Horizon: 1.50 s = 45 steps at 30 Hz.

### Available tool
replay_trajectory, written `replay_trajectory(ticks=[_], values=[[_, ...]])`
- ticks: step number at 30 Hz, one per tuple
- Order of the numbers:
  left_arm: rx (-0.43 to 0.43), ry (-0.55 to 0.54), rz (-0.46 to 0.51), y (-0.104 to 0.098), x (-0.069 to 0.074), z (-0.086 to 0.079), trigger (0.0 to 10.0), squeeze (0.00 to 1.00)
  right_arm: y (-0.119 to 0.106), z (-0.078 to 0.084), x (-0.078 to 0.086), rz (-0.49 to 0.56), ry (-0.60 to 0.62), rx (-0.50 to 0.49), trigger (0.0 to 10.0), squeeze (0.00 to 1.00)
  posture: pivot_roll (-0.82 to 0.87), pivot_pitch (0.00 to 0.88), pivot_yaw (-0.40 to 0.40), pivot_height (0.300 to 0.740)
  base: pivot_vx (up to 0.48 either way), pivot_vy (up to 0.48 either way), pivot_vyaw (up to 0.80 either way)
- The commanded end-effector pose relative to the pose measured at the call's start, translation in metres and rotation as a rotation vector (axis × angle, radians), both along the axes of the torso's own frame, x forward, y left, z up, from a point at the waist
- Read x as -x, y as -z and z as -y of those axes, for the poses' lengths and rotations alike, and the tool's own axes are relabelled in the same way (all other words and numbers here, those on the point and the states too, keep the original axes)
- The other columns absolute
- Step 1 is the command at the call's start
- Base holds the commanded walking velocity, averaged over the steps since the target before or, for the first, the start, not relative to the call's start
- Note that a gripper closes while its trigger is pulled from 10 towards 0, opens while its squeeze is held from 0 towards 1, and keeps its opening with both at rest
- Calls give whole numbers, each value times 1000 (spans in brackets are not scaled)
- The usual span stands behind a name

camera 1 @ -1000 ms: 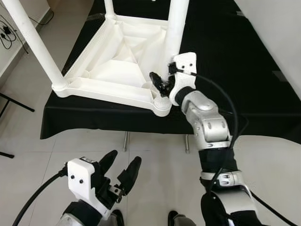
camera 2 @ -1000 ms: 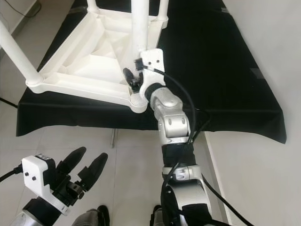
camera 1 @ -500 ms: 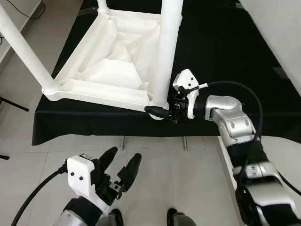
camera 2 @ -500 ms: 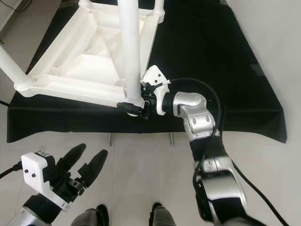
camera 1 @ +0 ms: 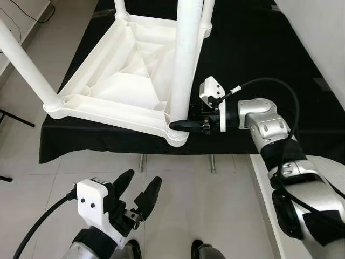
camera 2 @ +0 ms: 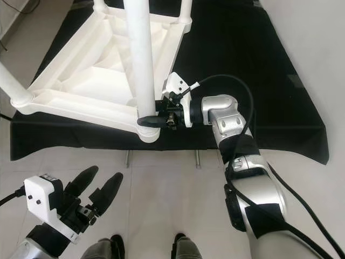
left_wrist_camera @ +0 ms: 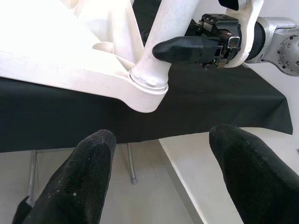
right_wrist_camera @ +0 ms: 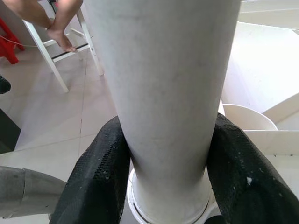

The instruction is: Building children table

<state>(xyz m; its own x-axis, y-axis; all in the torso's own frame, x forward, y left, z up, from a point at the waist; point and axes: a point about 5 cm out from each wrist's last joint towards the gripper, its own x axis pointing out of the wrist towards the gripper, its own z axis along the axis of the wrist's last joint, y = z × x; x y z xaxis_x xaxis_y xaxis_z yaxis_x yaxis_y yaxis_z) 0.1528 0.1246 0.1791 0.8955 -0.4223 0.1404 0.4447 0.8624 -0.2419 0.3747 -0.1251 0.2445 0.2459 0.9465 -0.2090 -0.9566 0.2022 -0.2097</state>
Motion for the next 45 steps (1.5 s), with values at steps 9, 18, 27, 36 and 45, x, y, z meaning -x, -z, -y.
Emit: replay_trajectory(ticks=[9, 18, 27, 36, 45], values=[[-6, 0, -28, 4, 5, 0, 10000, 0, 30, 24, -22, 115, 968, -79, 0, 0, 43, 281, -54, 740, 0, 0, 0], [-12, 11, -34, 5, 3, -2, 10000, 0, 39, -52, 0, 58, 999, -212, 0, 0, 33, 263, -24, 740, 0, 0, 0], [-7, -2, -23, 4, 2, 0, 10000, 0, 2, -78, -14, 86, 841, -274, 10000, 580, 43, 265, -40, 740, 0, 0, 0], [1, 6, -21, 1, 4, 3, 10000, 0, -31, -77, -12, 115, 373, -272, 10000, 0, 44, 277, -45, 740, 0, 0, 0], [6, 3, -32, 0, 11, 5, 10000, 0, -47, -67, -13, 168, 147, -198, 10000, 0, 69, 301, -50, 740, 0, 0, 0]])
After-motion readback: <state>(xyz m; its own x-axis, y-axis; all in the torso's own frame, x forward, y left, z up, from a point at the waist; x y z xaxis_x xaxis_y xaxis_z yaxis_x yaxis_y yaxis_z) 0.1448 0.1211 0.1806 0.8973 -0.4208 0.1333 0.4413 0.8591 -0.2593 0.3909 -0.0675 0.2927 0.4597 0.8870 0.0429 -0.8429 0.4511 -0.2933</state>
